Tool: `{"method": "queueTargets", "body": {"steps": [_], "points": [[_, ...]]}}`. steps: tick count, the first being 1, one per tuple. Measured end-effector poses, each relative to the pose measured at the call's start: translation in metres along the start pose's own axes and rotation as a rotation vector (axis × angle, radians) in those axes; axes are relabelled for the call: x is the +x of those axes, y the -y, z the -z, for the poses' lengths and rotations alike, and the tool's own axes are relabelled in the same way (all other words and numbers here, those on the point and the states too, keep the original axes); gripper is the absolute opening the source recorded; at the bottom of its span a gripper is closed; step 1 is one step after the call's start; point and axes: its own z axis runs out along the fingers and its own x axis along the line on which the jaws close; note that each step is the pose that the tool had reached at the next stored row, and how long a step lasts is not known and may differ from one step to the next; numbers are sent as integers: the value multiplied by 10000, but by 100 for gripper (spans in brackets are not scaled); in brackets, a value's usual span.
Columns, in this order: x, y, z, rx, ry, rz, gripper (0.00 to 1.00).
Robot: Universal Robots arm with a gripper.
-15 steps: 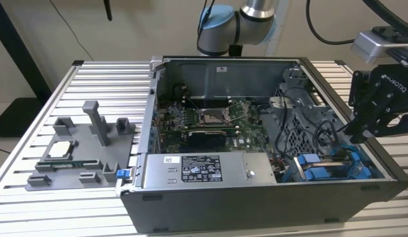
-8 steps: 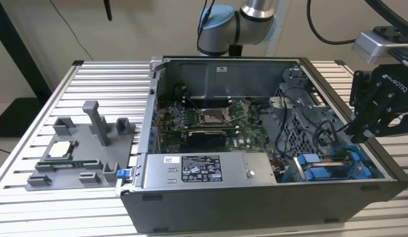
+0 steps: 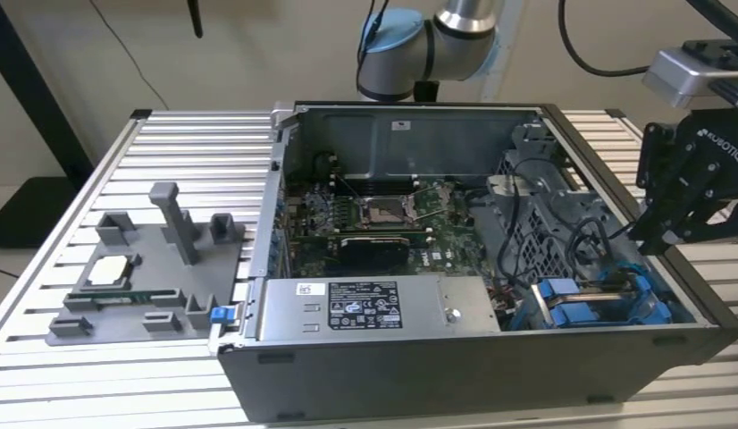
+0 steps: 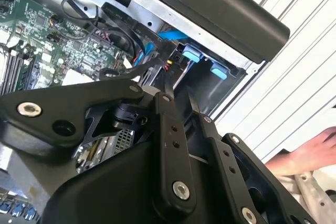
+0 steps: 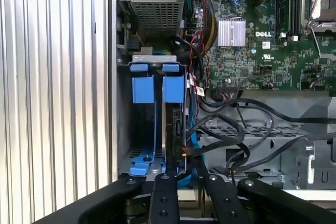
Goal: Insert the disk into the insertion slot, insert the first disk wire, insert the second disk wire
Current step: 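Insert the second disk wire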
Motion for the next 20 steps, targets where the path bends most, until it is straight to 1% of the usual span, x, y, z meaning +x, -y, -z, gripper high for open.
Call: {"method": "queueTargets", "body": {"steps": [3, 8, 20], "points": [[-13, -2, 46, -6, -1, 0, 100], [-48, 14, 58, -14, 0, 0, 100], [-122, 167, 64, -14, -2, 6, 100]]}}
